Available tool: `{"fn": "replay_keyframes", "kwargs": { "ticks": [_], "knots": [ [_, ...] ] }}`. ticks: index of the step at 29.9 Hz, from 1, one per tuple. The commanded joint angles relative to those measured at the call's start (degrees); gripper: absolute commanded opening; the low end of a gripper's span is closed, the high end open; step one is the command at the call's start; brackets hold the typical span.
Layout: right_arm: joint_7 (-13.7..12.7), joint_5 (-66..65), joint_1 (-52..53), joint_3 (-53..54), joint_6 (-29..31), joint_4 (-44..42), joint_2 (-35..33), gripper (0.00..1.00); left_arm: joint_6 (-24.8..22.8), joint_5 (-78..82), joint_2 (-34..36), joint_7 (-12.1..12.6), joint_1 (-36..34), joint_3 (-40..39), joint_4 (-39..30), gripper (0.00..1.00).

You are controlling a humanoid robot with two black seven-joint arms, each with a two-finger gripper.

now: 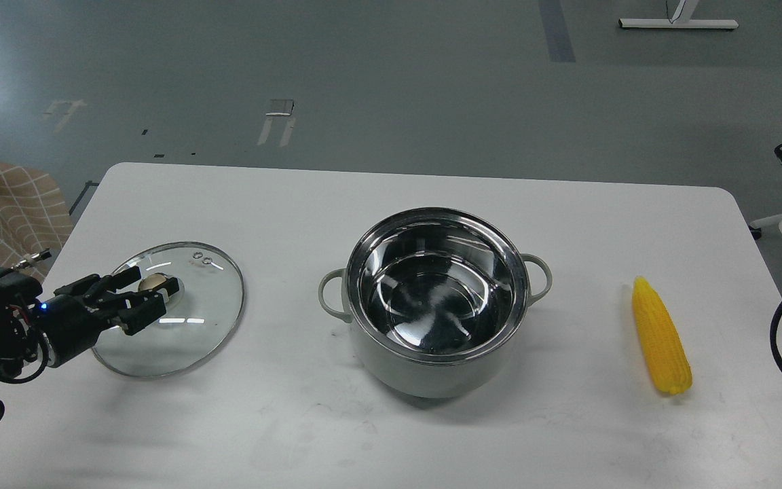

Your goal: Open pot and put corn in

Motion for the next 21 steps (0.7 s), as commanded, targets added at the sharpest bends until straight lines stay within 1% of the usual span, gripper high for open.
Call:
{"fn": "replay_keyframes", "kwargs": {
  "ticks": [1,3,4,6,10,12,13,14,16,18,19,20,21],
  "knots": [
    [-0.02,-0.27,-1.64,0.13,0.00,0.10,-1.72,1.00,-0.02,-0.94,0.04,-0.13,-0.20,-0.94,0.08,0.81],
    [0.07,-3.42,-2.95,-0.40,0.00,0.54,-4.78,1.00,0.06,-5.13,0.13,-0.13,-1.25,-2.69,0.08,0.82],
    [0.07,-3.44,-2.96,-0.40,0.00,0.54,-4.80,1.00,0.06,-5.16,0.13,-0.13,-1.25,-2.70,0.08,0.82],
    [0.07,-10.87,-3.40,-0.40,0.00,1.85,-8.03,1.00,-0.11,-12.86,0.22,-0.13,-3.87,-5.07,0.08,0.86],
    [0.07,-19.07,-3.57,-0.40,0.00,4.84,-9.28,1.00,-0.20,-24.73,0.13,-0.13,-9.68,-6.66,0.17,0.87],
    [0.07,-26.77,-5.23,-0.75,0.00,8.96,-11.72,1.00,-0.64,-34.99,-0.04,-0.13,-14.59,-7.01,0.78,0.87],
    [0.07,-29.52,-5.94,-0.93,0.00,10.37,-12.61,1.00,-0.73,-38.00,-0.04,-0.13,-15.74,-7.10,1.22,0.87],
    [0.16,-34.50,-7.25,-1.01,0.00,13.78,-14.45,1.00,-0.81,-44.30,-0.04,-0.13,-17.58,-7.36,2.18,0.87],
    [0.60,-38.75,-8.40,-1.02,0.00,16.96,-15.60,1.00,-1.51,-50.57,-0.13,-0.13,-19.26,-7.45,2.89,0.87],
    [2.61,-45.42,-9.81,-1.28,0.00,21.88,-16.57,1.00,-5.45,-60.57,-0.57,-0.13,-23.81,-7.54,4.29,0.88],
    [3.06,-47.19,-10.16,-1.28,0.00,22.86,-16.92,1.00,-6.69,-62.62,-0.92,-0.13,-25.06,-7.54,4.82,0.88],
    [3.76,-50.95,-10.86,-1.37,0.00,24.70,-17.62,1.00,-9.58,-66.12,-1.88,-0.13,-27.68,-7.54,5.96,0.88],
    [3.85,-55.95,-11.57,-2.24,0.00,26.02,-18.06,1.00,-12.56,-69.20,-3.02,-0.13,-30.40,-7.62,7.36,0.90]
  ]
}}
